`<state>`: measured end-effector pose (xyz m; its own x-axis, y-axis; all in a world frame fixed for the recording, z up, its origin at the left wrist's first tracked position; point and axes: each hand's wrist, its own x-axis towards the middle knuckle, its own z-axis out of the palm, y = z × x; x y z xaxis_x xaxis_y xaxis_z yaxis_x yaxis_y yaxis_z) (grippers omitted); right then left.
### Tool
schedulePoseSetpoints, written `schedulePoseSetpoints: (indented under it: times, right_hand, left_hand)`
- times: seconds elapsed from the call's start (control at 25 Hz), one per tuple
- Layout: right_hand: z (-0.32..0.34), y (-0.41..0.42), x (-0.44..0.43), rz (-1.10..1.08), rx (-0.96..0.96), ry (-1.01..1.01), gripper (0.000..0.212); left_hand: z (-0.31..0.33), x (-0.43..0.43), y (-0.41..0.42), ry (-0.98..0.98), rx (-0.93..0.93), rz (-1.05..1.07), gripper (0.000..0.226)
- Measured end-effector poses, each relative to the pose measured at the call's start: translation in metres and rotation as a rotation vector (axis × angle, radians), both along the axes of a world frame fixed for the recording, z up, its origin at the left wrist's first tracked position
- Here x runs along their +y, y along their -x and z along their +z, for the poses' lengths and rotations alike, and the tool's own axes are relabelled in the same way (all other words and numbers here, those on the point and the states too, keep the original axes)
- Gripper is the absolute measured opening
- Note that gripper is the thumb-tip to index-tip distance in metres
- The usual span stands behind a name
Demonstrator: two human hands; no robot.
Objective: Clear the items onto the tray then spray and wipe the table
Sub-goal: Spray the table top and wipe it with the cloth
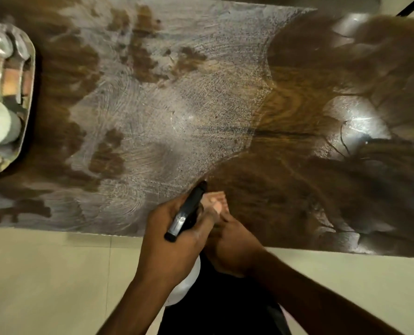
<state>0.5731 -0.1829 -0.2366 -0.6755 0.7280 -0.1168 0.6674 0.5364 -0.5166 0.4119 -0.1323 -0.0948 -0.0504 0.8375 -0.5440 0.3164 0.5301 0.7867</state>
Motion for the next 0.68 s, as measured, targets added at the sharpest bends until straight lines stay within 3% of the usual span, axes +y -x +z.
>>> schedulePoseSetpoints:
  times: [0.08, 0.16, 0.28, 0.36, 0.44, 0.48, 0.56, 0.68]
  right_hand:
    - [-0.003, -0.049, 0.038, 0.399, -0.068, -0.097, 0.057]
    - [-0.007, -0.106, 0.092, 0.326, -0.182, -0.061, 0.064]
    - [0.002, -0.165, 0.16, -0.344, -0.215, -0.04, 0.063]
    - [0.007, -0.154, 0.19, -0.87, -0.15, -0.007, 0.064]
    - [0.008, -0.103, 0.199, -1.101, -0.174, 0.013, 0.07]
    - [0.005, -0.073, 0.188, -1.05, -0.182, 0.006, 0.072]
    - [-0.002, -0.02, 0.142, -0.707, -0.103, -0.028, 0.076]
    - [-0.005, -0.005, 0.089, 0.12, -0.059, -0.11, 0.079]
  left_hand:
    - [0.002, 0.018, 0.001, 0.011, -0.024, 0.004, 0.025]
    - [0.005, 0.037, -0.003, 0.018, -0.07, -0.004, 0.023]
    - [0.008, 0.061, -0.013, 0.016, -0.096, 0.002, 0.02]
    - [0.006, 0.077, -0.018, 0.001, -0.068, 0.003, 0.024]
    - [0.003, 0.091, -0.021, -0.022, -0.047, -0.004, 0.034]
    - [0.0, 0.097, -0.023, -0.035, -0.032, -0.011, 0.039]
    - [-0.003, 0.11, -0.026, -0.043, -0.005, -0.015, 0.039]
    - [-0.005, 0.126, -0.03, -0.046, -0.014, -0.004, 0.035]
